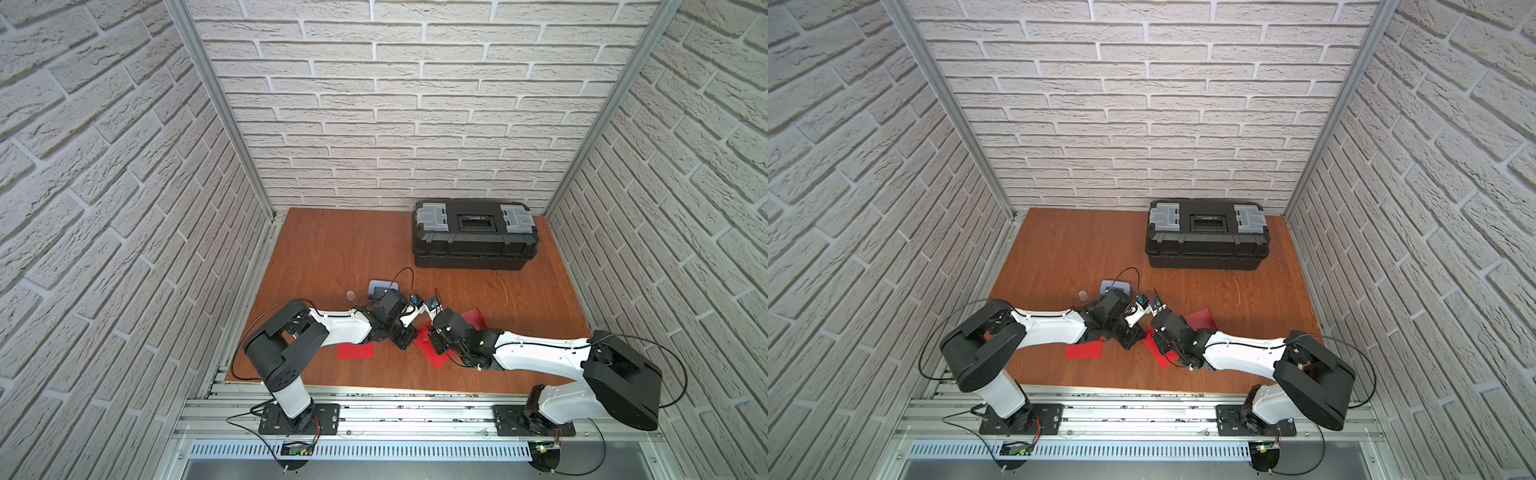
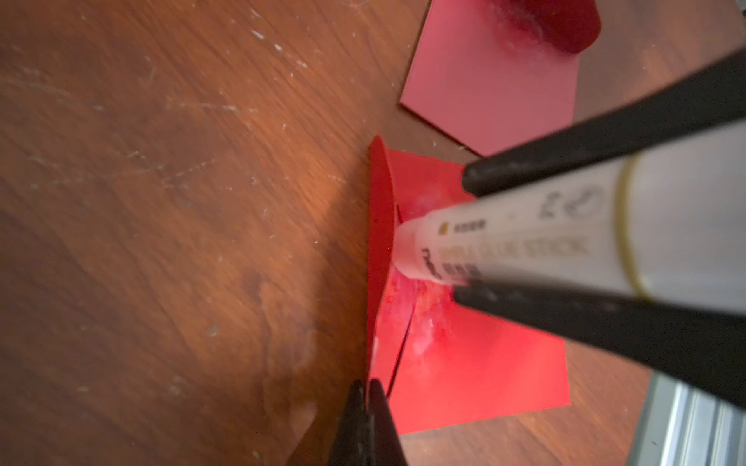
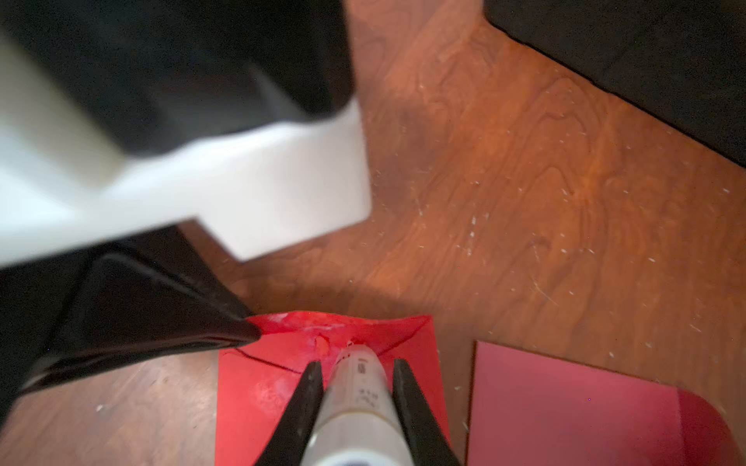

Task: Seal the envelope with a glue stick
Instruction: Apply the envelope at the center of the board.

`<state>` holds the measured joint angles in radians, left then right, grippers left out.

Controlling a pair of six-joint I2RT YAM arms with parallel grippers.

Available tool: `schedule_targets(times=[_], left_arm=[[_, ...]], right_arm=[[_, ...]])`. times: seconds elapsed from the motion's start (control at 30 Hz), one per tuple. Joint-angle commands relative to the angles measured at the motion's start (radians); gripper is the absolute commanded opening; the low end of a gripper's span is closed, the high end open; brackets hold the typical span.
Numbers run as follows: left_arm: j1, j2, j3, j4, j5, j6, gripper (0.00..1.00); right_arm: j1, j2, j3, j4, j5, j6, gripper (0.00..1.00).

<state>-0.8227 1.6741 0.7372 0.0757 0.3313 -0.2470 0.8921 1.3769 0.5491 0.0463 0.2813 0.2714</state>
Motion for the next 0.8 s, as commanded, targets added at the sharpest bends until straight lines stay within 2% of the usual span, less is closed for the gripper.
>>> schedule_targets(times=[0.0, 0.17, 0.2, 0.27, 0.4, 0.43, 0.57, 0.77], left_arm=[[0.011, -0.027, -0.018, -0.021, 0.003, 0.008, 0.00], [0.014, -0.025, -0.019, -0.019, 0.004, 0.008, 0.00], [0.014, -0.024, -0.017, -0.021, 0.005, 0.008, 0.00], [0.014, -0.026, -0.018, -0.023, 0.005, 0.009, 0.00], [0.016, -0.033, -0.021, -0.028, 0.003, 0.009, 0.00], [0.016, -0.034, -0.022, -0.030, 0.004, 0.011, 0.00], [0.017, -0.036, -0.019, -0.043, 0.003, 0.018, 0.00], [0.022, -0.047, -0.023, -0.045, 0.003, 0.017, 0.00]], right_arm=[[0.006, 0.009, -0.051, -0.013, -0.267, -0.058, 0.03], [0.007, 0.064, -0.028, 0.006, -0.345, -0.081, 0.03], [0.007, 0.080, -0.020, 0.002, -0.330, -0.075, 0.03], [0.007, 0.100, 0.006, -0.061, -0.222, -0.044, 0.03], [0.007, 0.101, 0.035, -0.228, 0.084, 0.052, 0.03], [0.007, 0.095, 0.033, -0.234, 0.114, 0.069, 0.03], [0.008, 0.107, 0.066, -0.305, 0.180, 0.136, 0.03], [0.008, 0.093, 0.053, -0.295, 0.178, 0.158, 0.03]])
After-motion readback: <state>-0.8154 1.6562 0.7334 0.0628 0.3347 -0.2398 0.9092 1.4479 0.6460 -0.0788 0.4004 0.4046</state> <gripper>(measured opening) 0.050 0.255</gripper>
